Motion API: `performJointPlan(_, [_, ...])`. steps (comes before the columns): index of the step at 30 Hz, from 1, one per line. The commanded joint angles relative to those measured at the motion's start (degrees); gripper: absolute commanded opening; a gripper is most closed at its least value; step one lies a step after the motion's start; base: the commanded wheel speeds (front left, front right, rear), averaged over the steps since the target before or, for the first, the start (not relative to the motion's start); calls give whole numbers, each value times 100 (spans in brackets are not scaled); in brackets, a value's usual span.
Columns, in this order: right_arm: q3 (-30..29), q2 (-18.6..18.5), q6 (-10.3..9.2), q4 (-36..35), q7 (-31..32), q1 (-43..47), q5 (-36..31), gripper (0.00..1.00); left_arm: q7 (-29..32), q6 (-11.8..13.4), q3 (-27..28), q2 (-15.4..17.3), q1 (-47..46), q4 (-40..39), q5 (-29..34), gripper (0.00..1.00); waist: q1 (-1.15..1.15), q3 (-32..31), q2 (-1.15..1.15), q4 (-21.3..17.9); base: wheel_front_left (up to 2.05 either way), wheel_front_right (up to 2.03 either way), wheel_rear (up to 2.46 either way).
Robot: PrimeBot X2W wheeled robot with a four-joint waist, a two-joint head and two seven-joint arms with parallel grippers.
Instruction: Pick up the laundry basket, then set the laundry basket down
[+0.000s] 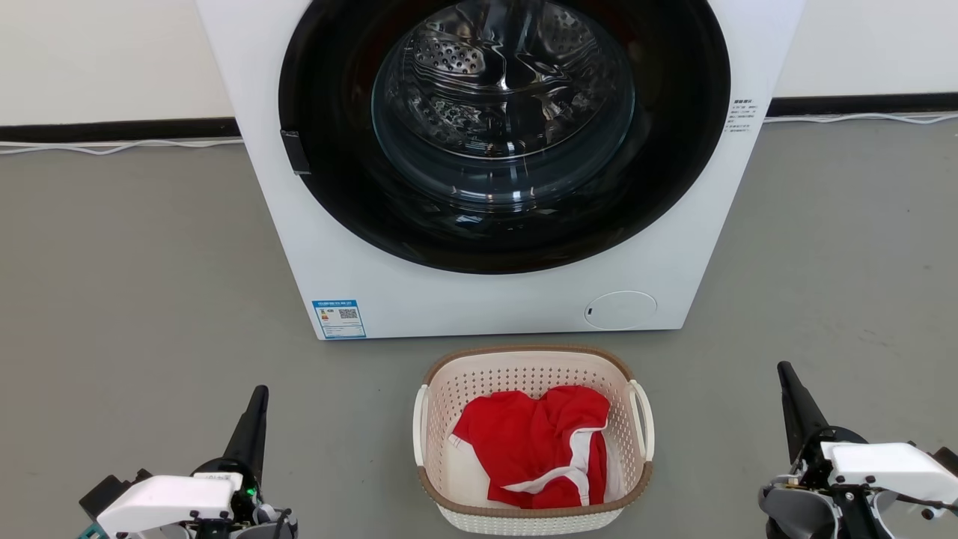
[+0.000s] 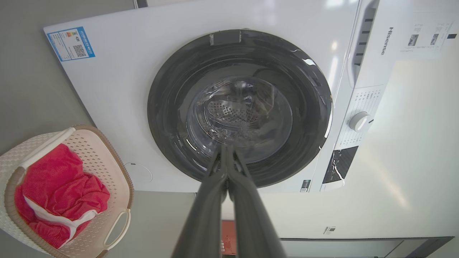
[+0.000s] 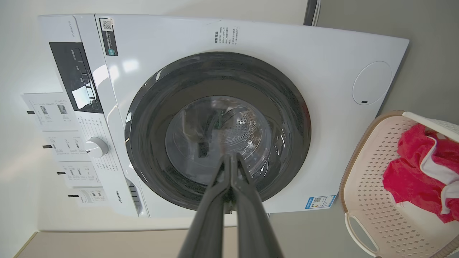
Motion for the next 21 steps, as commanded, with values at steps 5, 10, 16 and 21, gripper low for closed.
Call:
performJointPlan(5, [104,-17,42,-321,171,-62,583,0,136,-130,192,89,-237,-299,-458,0,0,18,0,-1,0,0,0])
performJointPlan(10, [104,-17,42,-330,178,-61,617,0,143,-133,193,89,-237,-307,-484,0,0,19,0,-1,0,0,0])
performJointPlan(16, [104,-17,42,-330,178,-61,617,0,143,-133,193,89,-237,-307,-484,0,0,19,0,-1,0,0,0])
performJointPlan(21, [104,-17,42,-330,178,-61,617,0,143,-133,192,89,-237,-307,-484,0,0,19,0,-1,0,0,0])
